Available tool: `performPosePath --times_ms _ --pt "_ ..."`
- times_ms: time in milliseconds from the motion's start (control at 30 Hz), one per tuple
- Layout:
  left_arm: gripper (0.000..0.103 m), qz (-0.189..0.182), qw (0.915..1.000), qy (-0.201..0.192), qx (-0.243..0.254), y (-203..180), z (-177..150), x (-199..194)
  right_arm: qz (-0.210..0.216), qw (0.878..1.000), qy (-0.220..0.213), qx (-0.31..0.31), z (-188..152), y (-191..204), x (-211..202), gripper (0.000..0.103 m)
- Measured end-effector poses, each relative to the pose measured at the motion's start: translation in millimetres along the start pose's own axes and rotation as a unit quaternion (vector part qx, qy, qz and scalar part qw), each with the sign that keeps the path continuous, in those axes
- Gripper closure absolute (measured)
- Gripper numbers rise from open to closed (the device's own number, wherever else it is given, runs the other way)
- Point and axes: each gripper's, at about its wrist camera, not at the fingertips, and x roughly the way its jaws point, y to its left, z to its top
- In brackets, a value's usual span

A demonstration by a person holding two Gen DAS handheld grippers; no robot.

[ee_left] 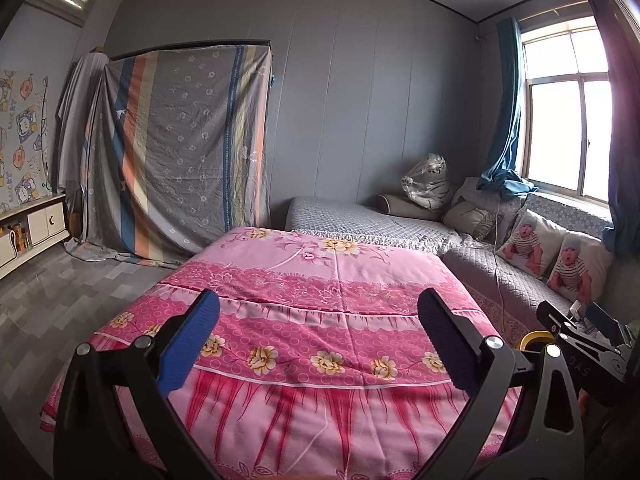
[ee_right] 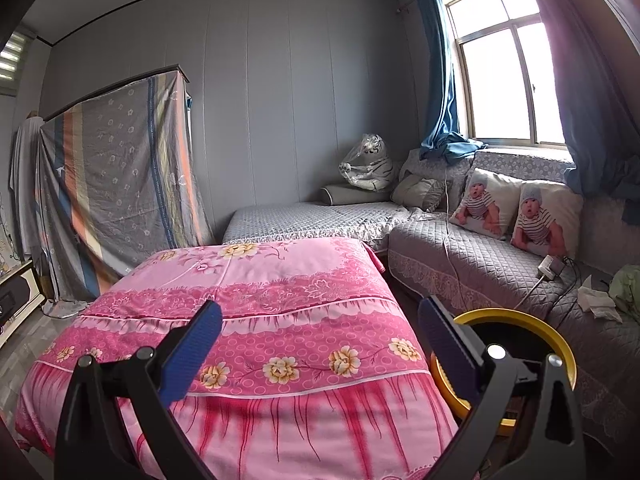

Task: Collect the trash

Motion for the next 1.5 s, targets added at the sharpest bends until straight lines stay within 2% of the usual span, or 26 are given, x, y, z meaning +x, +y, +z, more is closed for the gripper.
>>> performPosePath --times_ms 1500 --pt "0.008 -0.013 0.9998 0.015 -0.002 -5.2 -2.4 7.8 0.001 1.0 0.018 0.001 -5.2 0.5 6.4 0.008"
